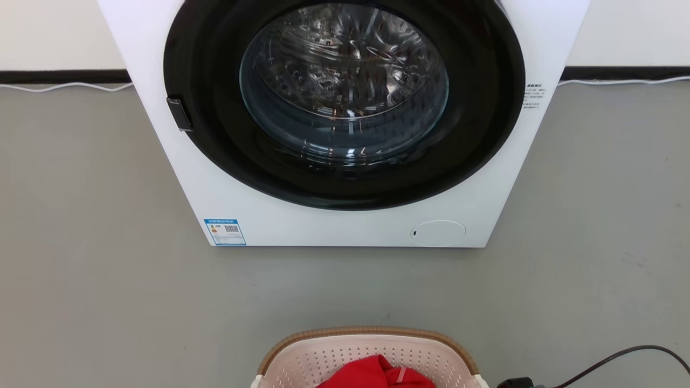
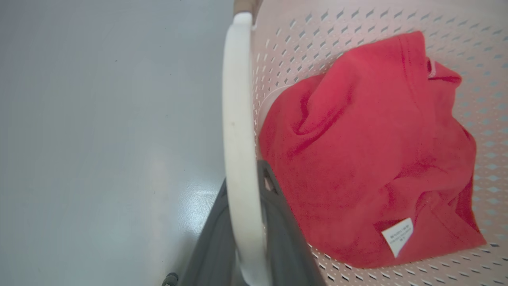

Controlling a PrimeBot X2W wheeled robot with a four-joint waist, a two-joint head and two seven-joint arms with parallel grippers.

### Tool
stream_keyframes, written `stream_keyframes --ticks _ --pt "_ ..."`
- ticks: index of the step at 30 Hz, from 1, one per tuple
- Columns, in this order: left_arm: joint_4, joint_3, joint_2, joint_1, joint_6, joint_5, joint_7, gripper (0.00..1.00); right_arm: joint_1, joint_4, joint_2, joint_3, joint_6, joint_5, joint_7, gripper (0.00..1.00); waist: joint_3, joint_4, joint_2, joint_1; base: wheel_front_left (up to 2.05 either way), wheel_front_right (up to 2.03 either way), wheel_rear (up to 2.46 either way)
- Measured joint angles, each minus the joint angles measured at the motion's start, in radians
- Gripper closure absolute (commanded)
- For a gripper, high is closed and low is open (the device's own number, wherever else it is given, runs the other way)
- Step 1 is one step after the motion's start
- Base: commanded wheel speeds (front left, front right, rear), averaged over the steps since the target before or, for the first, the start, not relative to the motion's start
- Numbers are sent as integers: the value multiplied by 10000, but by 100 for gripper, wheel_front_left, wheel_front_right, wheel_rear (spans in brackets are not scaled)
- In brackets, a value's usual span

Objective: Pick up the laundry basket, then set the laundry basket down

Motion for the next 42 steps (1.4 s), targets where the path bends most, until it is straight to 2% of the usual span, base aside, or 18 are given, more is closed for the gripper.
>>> stream_keyframes --ticks 13,42 --pt "23 -412 10 261 75 -443 128 100 171 142 2 546 0 451 217 100 -374 -12 0 0 0 0 0" --pt "94 -991 13 360 159 -1053 130 100 171 295 8 1377 0 1289 207 100 -412 -6 0 0 0 0 0"
